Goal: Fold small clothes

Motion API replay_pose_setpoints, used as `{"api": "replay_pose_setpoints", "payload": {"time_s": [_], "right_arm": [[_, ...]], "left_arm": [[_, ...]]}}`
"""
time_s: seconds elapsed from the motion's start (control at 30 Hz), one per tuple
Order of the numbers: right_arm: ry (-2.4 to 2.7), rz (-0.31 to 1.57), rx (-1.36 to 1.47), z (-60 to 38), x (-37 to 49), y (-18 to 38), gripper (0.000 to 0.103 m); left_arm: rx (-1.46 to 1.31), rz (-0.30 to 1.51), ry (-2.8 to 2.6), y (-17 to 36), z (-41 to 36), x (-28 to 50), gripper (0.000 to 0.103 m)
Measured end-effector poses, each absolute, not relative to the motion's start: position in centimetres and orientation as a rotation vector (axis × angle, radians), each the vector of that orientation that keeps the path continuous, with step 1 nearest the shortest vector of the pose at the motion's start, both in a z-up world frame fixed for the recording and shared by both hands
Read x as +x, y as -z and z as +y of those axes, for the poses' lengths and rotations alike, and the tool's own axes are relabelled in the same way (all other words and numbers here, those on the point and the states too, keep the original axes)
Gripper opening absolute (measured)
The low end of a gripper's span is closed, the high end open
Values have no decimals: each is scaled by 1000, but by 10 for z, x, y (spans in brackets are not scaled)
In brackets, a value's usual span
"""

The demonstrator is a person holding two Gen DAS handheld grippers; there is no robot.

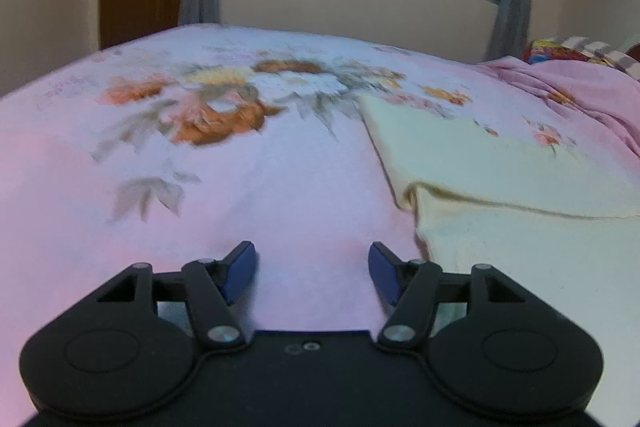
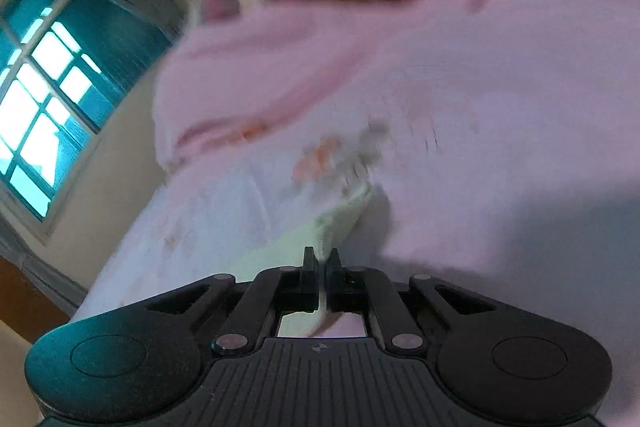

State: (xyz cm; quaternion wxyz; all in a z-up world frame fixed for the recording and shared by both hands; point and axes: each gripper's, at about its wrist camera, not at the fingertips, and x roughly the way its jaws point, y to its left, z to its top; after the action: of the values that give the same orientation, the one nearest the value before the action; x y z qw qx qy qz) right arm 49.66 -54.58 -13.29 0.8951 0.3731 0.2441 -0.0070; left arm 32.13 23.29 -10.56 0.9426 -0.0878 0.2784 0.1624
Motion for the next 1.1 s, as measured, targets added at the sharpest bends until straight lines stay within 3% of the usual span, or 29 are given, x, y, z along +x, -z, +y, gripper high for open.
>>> {"api": "replay_pose_setpoints", "payload": {"time_s": [0.07,0.13,0.3,0.53,0.83,1.1], "right_arm": [[62,429,764,-554,482,132,3],[124,569,752,-558,491,150,3],[111,573,741,-551,488,150,3],[19,473,627,-481,511,90,3],[-365,455,450,-232,543,8,3],[-646,628,317,12,524,49,3]], "left_arm": [[-165,527,-368,97,238,310,62],[-153,529,-388,91,249,300,63],[-120,607,-556,87,300,273,63],[-155,684,-818,93,375,231,63],[-202,689,-808,105,421,194,65],[-268,610,-768,113,425,184,67]]}}
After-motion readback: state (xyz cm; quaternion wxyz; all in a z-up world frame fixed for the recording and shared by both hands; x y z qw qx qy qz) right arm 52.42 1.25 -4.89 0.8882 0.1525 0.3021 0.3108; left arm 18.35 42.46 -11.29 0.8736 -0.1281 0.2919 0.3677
